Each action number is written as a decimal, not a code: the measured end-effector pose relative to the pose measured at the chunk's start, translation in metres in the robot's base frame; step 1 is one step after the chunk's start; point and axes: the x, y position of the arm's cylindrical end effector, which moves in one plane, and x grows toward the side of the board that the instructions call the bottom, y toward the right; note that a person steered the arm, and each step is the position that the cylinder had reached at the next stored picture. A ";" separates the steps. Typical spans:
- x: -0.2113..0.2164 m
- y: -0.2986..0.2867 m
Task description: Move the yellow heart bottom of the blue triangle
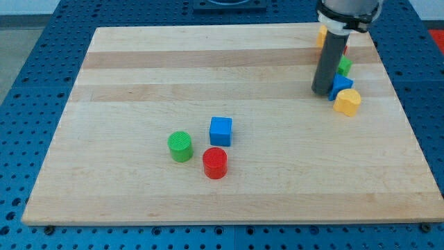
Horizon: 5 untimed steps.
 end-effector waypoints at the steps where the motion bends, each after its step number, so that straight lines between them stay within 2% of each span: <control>1: 0.000 0.007; 2: 0.000 0.007; 3: 0.000 -0.023; 5: 0.000 -0.147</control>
